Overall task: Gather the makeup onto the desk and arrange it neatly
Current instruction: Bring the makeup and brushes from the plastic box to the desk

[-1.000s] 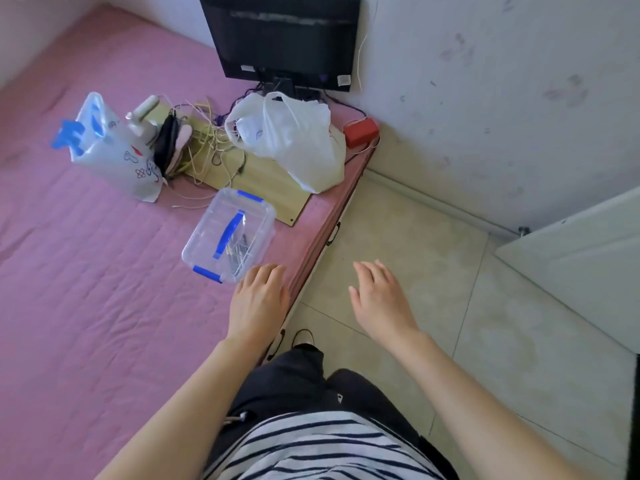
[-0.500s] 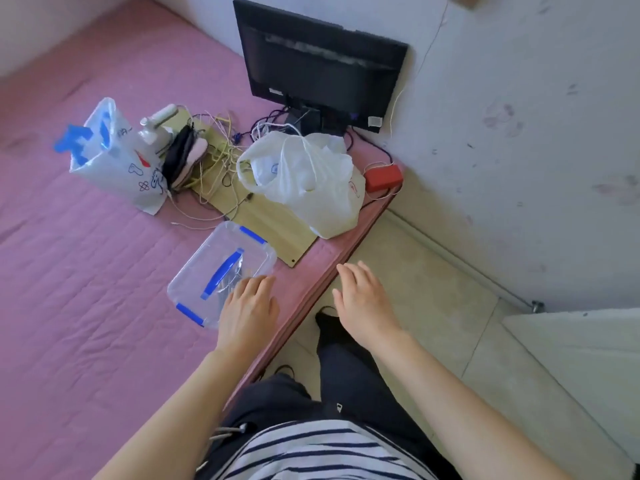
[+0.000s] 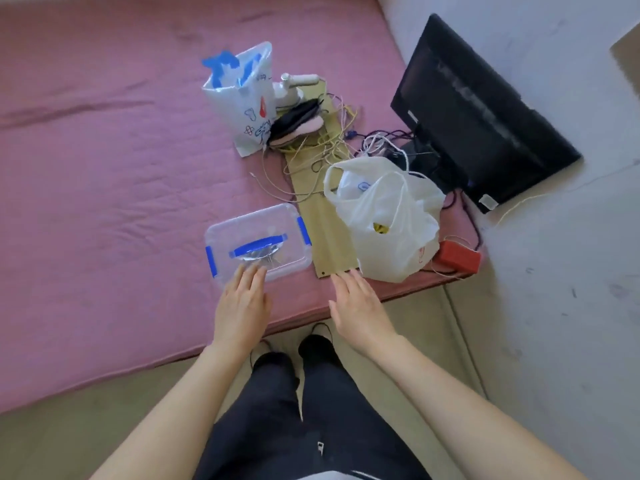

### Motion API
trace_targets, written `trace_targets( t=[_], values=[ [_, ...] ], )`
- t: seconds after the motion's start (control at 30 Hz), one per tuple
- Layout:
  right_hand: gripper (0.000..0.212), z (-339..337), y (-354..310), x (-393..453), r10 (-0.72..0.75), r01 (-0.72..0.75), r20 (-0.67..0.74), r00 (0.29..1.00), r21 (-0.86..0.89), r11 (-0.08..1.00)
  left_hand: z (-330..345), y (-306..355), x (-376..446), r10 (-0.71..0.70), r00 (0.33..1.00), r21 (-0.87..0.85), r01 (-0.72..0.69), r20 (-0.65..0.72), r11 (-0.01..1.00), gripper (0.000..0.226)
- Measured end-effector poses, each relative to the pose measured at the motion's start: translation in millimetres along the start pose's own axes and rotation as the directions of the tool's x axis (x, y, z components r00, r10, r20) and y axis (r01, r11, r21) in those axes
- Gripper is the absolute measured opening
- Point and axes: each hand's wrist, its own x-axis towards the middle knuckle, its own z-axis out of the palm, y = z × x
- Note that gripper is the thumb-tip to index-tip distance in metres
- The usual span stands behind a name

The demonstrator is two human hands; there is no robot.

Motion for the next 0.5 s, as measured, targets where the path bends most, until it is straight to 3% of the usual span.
trace_targets(
  t=[0.27, 0.5],
  values=[
    [0.058, 16, -13, 78, -0.129, 0.133, 0.066, 0.989, -0.072, 0.988, 28, -53, 5, -0.21, 0.977, -0.034, 0.211, 0.041, 0.977, 0.056],
    [0.054, 37, -25, 139, -0.079, 0.087, 0.081, 0.994, -0.094, 0.992, 53, -103, 34, -0.321, 0.942, -0.107, 0.33, 0.095, 0.938, 0.058]
  ],
)
